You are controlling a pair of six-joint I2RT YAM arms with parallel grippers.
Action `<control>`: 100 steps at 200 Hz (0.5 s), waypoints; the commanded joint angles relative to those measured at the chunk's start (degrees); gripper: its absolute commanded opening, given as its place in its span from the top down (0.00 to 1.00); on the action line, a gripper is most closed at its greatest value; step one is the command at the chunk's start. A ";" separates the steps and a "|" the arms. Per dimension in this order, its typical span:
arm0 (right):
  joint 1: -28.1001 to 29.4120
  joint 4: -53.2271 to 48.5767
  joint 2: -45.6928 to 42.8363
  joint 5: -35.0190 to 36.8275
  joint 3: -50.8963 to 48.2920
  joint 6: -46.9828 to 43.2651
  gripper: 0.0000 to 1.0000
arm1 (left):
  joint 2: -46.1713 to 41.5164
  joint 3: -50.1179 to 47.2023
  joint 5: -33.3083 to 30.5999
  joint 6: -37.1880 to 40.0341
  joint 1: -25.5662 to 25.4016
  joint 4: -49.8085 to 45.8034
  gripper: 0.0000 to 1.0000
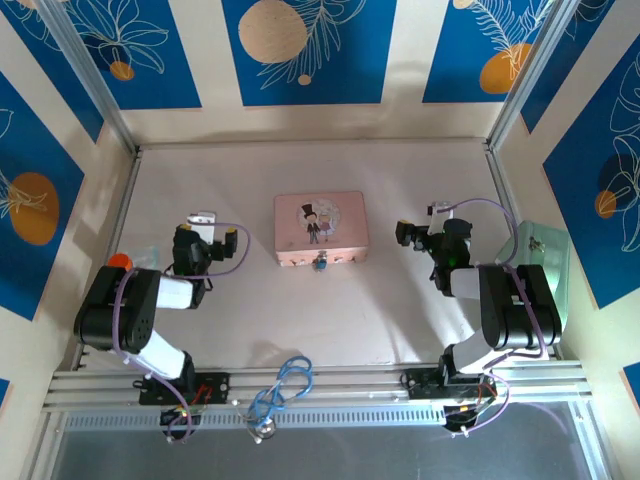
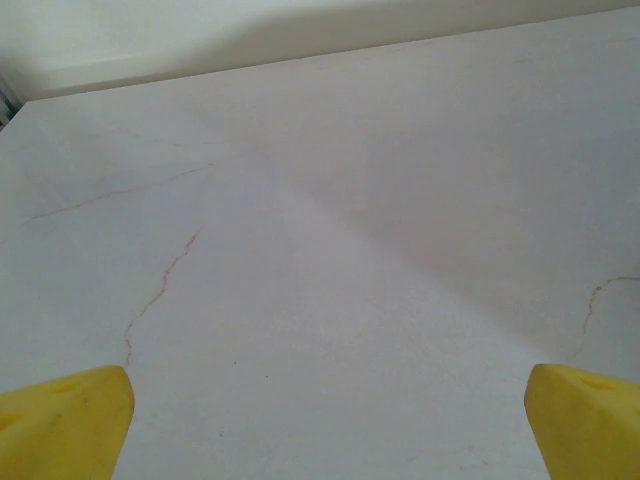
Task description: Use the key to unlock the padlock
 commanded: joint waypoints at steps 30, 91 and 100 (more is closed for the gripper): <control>0.14 1.47 -0.05 0.06 0.10 -0.92 0.01 | 0.24 0.32 0.99 0.14 0.82 0.80 0.01; 0.05 1.34 -0.06 -0.03 0.18 -0.92 0.01 | 0.24 0.58 0.53 -0.30 0.99 0.45 0.01; 0.05 1.37 -0.05 -0.03 0.16 -0.92 0.01 | 0.24 0.58 0.55 -0.39 1.13 0.45 0.01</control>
